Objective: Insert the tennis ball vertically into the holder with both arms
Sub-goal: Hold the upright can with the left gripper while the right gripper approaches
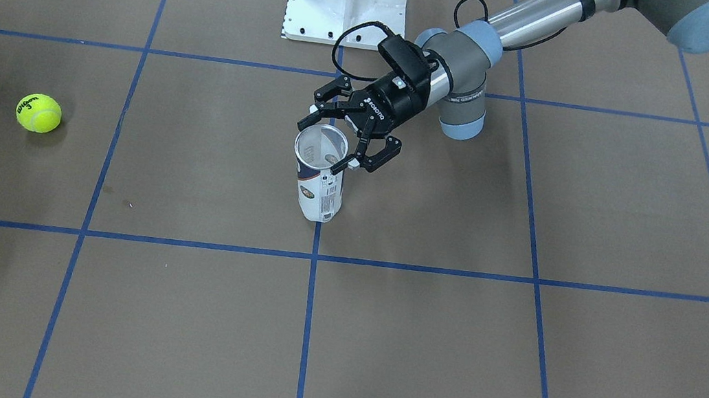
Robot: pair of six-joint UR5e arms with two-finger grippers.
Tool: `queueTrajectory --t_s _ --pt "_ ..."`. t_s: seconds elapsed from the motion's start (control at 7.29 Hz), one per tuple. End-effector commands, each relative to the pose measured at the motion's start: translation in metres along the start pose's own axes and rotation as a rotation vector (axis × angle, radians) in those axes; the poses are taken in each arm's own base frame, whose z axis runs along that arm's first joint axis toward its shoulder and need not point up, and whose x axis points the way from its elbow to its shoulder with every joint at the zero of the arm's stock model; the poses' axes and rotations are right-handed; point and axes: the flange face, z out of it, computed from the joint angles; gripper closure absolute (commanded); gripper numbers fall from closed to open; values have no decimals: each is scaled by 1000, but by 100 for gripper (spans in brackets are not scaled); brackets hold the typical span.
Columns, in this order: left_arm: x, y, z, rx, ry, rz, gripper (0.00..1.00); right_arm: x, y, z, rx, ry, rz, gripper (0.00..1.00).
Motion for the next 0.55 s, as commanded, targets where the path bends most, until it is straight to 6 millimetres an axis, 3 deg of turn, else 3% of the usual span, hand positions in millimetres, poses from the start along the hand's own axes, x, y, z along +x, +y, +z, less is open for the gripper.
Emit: queueTrajectory --t_s 0.0,0.41 --pt "0 1 0 -1 1 0 11 -3 1 3 -7 -3 15 1" --pt "1 0 0 0 1 1 11 -9 7 16 -32 -8 29 1"
